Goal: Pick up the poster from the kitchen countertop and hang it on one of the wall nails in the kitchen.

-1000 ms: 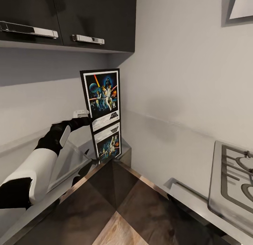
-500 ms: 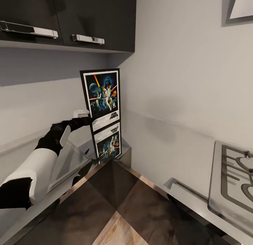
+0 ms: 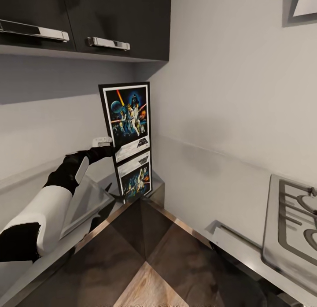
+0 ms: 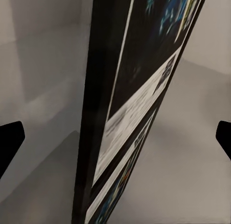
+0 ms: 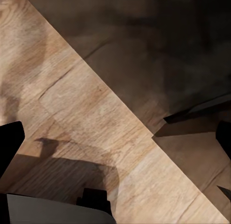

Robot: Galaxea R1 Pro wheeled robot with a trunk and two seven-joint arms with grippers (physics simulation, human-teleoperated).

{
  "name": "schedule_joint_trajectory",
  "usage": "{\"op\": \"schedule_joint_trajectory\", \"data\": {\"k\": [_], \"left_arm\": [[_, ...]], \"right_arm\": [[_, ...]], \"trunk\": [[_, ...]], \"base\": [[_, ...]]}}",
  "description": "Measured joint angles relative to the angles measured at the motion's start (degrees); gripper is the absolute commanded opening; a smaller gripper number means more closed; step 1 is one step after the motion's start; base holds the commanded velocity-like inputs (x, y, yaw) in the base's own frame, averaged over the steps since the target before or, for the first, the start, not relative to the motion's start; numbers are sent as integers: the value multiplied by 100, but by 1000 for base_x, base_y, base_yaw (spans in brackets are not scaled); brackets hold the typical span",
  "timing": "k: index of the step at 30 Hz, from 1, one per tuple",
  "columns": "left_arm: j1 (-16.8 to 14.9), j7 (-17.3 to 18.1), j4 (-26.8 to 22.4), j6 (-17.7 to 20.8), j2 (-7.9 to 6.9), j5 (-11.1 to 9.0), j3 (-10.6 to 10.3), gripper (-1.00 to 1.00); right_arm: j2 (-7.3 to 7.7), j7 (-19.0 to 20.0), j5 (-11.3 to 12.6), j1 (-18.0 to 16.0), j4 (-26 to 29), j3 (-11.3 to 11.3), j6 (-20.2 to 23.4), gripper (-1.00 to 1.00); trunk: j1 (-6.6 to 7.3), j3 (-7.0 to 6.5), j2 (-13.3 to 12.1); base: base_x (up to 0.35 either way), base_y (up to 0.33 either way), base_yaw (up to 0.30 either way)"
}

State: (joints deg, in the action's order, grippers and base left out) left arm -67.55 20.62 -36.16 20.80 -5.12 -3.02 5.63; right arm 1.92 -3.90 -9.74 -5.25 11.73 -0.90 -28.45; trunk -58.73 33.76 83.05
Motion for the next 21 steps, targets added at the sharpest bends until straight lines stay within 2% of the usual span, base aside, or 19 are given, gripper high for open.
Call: {"op": "schedule_joint_trajectory", "data": {"k": [7, 9, 11, 15, 21], "left_arm": [[0, 0, -38, 36, 35, 4, -47, 100], [0, 1, -98, 74, 126, 4, -63, 100], [-10, 1, -192, 127, 146, 11, -68, 100], [-177, 2, -290, 379, 150, 28, -71, 100], [-289, 2, -304, 397, 140, 31, -66, 100]], "right_arm": [[0, 0, -3, -1, -1, 1, 0, 100], [0, 0, -3, -1, -2, 1, 0, 100], [0, 0, -3, -4, -6, 1, 0, 100], [0, 0, -3, -2, -7, 1, 0, 100], [0, 0, -3, -2, -8, 1, 0, 100]], "trunk": [[0, 64, 0], [0, 82, 0], [0, 101, 0], [0, 137, 0], [0, 176, 0]], "base": [[0, 0, 0], [0, 0, 0], [0, 0, 0], [0, 0, 0], [0, 0, 0]]}}
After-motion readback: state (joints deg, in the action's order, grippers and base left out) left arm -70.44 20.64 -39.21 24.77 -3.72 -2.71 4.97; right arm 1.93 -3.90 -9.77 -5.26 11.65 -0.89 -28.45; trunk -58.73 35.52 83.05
